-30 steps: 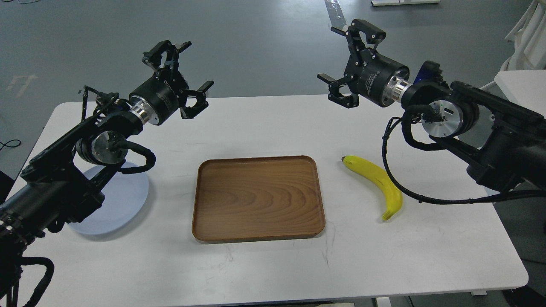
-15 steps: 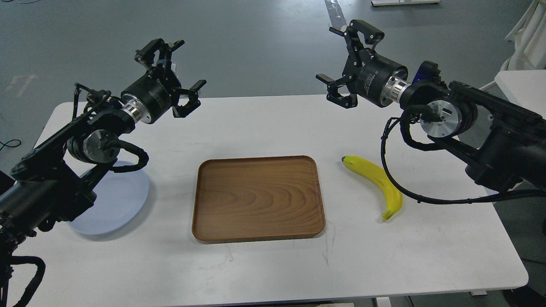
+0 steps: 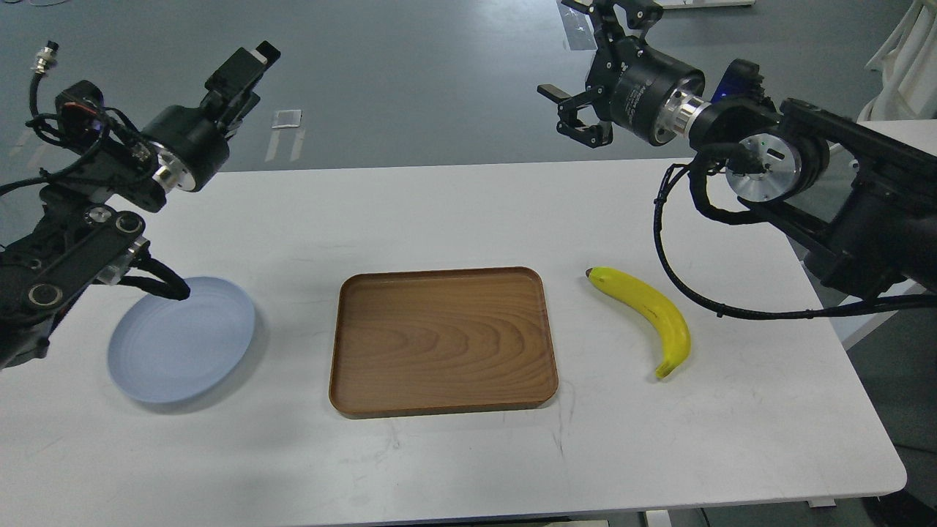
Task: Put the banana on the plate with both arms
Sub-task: 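Lower the left gripper to the edge of the light blue plate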
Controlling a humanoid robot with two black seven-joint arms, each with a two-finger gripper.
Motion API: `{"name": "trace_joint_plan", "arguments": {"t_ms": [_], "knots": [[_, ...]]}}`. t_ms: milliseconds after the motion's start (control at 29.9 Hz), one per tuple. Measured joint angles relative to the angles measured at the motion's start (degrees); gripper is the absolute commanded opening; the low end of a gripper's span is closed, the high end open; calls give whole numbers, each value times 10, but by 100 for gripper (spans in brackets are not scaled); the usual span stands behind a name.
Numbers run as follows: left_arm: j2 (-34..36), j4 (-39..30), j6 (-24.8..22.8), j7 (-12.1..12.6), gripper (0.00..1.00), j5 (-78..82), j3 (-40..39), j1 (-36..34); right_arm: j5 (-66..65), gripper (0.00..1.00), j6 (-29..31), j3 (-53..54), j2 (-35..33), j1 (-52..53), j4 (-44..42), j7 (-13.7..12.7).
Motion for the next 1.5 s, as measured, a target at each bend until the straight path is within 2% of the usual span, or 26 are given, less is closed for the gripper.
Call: {"name": "trace_joint_plan", "arguments": {"t_ms": [100,267,434,568,769,1103,1303,1504], "knots": [[61,-1,34,-7,98,83,69,-1,0,100,0,0,2,2,0,0],[144,8,100,-44,98,130,219,4,0,100,-1,0,2,22,-2,0],[168,35,156,-57,98,118,322,23,1,100,-4,-4,3,73,-8,-1],[169,44,172,-73,98,107,336,70,2,100,-5,-7,12,105,-14,-2],[166,55,176,-80,97,101,337,114,2,100,-6,-22,16,119,-17,-2],[161,89,168,-102,97,29,339,124,2,100,-6,-24,16,113,-18,-1],[157,101,160,-104,95,20,343,136,2,100,-9,-26,20,113,-19,0],[123,155,159,-108,91,19,343,148,2,100,-12,-26,21,113,-21,0]]}}
